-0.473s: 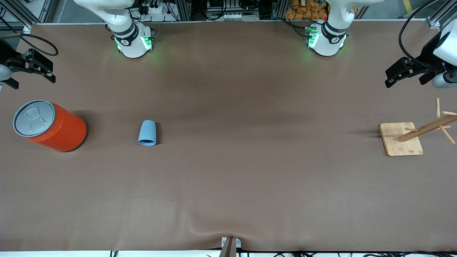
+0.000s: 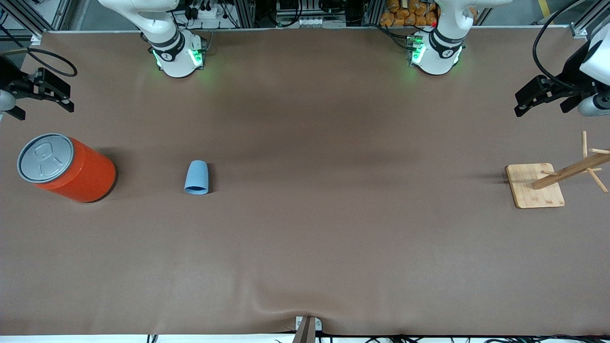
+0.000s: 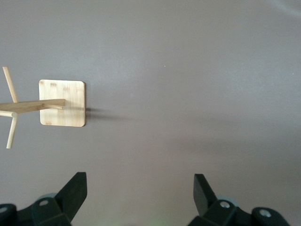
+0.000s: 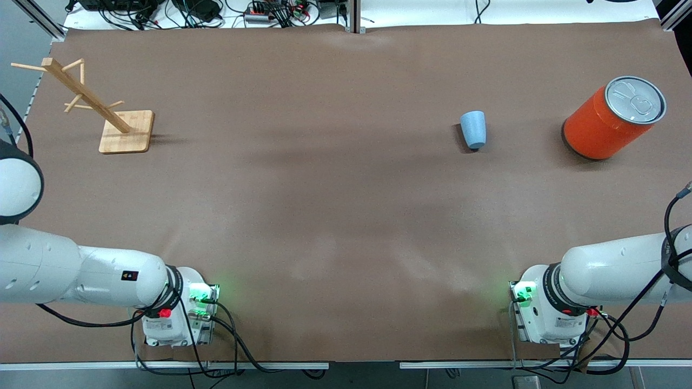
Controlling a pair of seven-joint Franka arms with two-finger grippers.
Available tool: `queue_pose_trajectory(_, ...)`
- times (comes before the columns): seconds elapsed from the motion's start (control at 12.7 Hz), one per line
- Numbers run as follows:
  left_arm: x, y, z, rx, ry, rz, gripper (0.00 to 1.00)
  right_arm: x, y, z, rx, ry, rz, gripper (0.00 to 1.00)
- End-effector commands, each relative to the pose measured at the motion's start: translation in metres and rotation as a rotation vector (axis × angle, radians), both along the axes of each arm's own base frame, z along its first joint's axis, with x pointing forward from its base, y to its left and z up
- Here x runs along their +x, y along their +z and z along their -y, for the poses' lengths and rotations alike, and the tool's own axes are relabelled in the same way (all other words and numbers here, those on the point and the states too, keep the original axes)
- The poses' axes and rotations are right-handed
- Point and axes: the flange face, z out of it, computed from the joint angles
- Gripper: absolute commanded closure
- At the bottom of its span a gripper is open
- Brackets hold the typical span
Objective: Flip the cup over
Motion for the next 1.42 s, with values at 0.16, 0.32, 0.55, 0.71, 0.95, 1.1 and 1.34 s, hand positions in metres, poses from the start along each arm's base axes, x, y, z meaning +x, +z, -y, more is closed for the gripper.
queue_pose_trajectory(0.16, 0.001, 0.002, 0.006, 0.009, -0.027, -0.016, 0.0, 0.029, -0.042, 0.0, -0.019, 0.029, -0.077, 0.0)
queue_pose_trajectory(0.32, -0.002, 0.006, 0.008, 0.009, -0.036, -0.011, 0.0, 0.041, -0.063, -0.001, -0.013, 0.033, -0.114, 0.0)
queue_pose_trajectory(0.55, -0.002, 0.004, 0.012, 0.005, -0.043, -0.015, 0.0, 0.063, -0.112, 0.0, 0.0, 0.033, -0.192, 0.0)
queue_pose_trajectory(0.71, -0.001, 0.004, 0.014, 0.002, -0.034, -0.013, 0.0, 0.074, -0.144, -0.006, 0.025, 0.029, -0.236, 0.0)
queue_pose_trajectory(0.95, 0.006, -0.01, 0.022, 0.008, -0.042, -0.036, 0.0, 0.077, -0.205, -0.027, 0.041, -0.082, -0.3, 0.0)
queue_pose_trajectory(1.1, 0.009, -0.016, 0.028, 0.008, -0.052, -0.048, 0.0, 0.063, -0.25, -0.052, 0.016, -0.157, -0.318, 0.0)
queue_pose_trajectory(1.34, 0.014, -0.022, 0.03, 0.018, -0.051, -0.053, 0.0, 0.048, -0.306, -0.068, 0.053, -0.159, -0.305, 0.0)
